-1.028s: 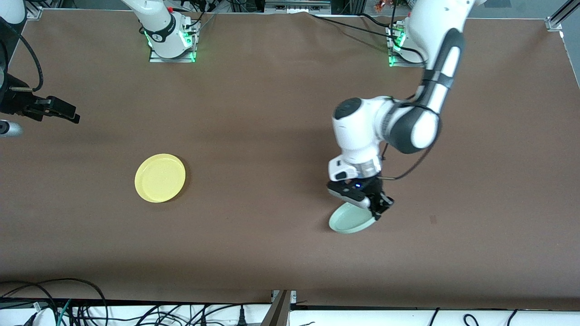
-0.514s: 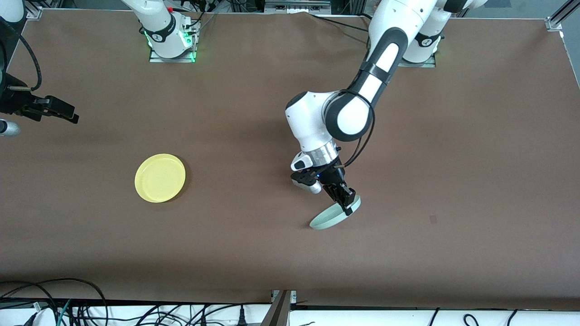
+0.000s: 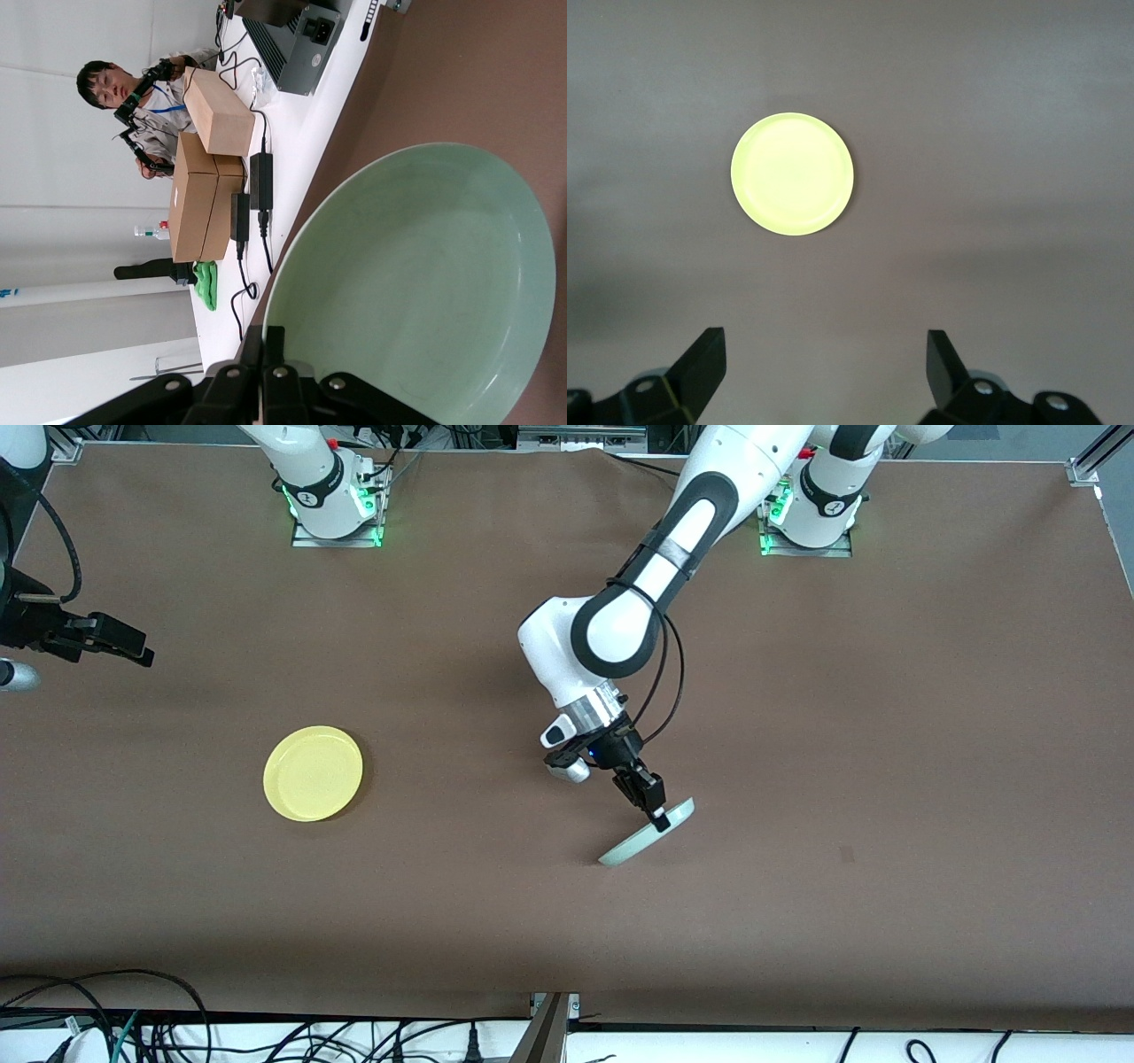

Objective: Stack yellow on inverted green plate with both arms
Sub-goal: 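Flip the green plate upside down and set it on the table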

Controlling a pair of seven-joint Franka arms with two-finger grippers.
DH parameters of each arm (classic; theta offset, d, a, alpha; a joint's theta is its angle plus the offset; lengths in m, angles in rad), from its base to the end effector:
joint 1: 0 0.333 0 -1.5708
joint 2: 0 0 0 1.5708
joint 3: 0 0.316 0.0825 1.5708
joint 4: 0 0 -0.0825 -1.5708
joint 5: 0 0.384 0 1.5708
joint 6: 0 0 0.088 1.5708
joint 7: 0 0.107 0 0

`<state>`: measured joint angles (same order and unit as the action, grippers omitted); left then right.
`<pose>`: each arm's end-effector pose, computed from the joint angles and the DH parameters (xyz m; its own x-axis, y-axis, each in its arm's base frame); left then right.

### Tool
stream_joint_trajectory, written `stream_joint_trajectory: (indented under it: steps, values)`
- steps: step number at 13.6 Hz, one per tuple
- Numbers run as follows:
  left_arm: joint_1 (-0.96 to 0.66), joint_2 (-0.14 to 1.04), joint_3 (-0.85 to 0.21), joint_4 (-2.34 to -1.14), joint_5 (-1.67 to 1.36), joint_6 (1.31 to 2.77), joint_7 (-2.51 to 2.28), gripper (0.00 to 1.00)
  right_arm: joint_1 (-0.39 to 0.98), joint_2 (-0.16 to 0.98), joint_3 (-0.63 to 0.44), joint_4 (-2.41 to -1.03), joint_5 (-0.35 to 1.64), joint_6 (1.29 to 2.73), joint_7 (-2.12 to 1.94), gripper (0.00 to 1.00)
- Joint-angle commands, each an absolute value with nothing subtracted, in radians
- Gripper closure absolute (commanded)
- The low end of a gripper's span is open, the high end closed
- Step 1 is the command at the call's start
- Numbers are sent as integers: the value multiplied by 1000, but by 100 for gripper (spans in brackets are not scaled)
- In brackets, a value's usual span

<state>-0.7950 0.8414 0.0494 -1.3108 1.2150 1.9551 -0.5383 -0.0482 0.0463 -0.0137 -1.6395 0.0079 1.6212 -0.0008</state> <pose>0.5844 -0.4680 0.2568 0.6302 -0.7746 0.0542 -0.3138 -0.3179 -0.8947 0.5678 -0.0342 0.5703 0.9960 -0.0614 -0.0645 -0.0620 -0.9981 -0.0073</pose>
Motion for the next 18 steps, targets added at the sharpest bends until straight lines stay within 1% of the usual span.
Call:
stream_joint_trajectory:
  steps: [1, 4, 8, 9, 10, 11, 13, 14, 15, 17, 18]
  values:
    - [-834, 896, 61, -1264, 1252, 1893, -584, 100, -49, 41, -14, -1635, 14, 1614, 8, 0]
    - [-864, 902, 51, -1267, 1264, 1871, -635, 100, -49, 41, -14, -1635, 14, 1614, 8, 0]
    - [-887, 945, -44, -1266, 1255, 1818, -727, 100, -49, 43, -14, -1635, 14, 1614, 6, 0]
    - [-887, 943, -69, -1262, 1224, 1818, -733, 94, -49, 43, -14, -1635, 14, 1614, 6, 0]
    - [-887, 943, -84, -1258, 1182, 1818, -736, 84, -49, 43, -14, -1635, 14, 1614, 6, 0]
    - [-887, 945, -106, -1253, 1148, 1819, -739, 78, -49, 43, -14, -1634, 14, 1614, 6, 0]
    - [-887, 956, -156, -1243, 1079, 1818, -799, 76, -49, 43, -14, -1635, 14, 1614, 8, 0]
    - [-887, 954, -175, -1238, 1047, 1818, -845, 68, -49, 43, -14, -1634, 14, 1614, 8, 0]
    - [-887, 954, -202, -1223, 1008, 1818, -880, 56, -49, 43, -14, -1634, 14, 1614, 8, 0]
    - [-887, 951, -210, -1194, 918, 1819, -900, 35, -49, 43, -14, -1634, 14, 1614, 6, 0]
    - [-887, 947, -210, -1175, 879, 1819, -907, 13, -48, 43, -14, -1634, 14, 1614, 6, 0]
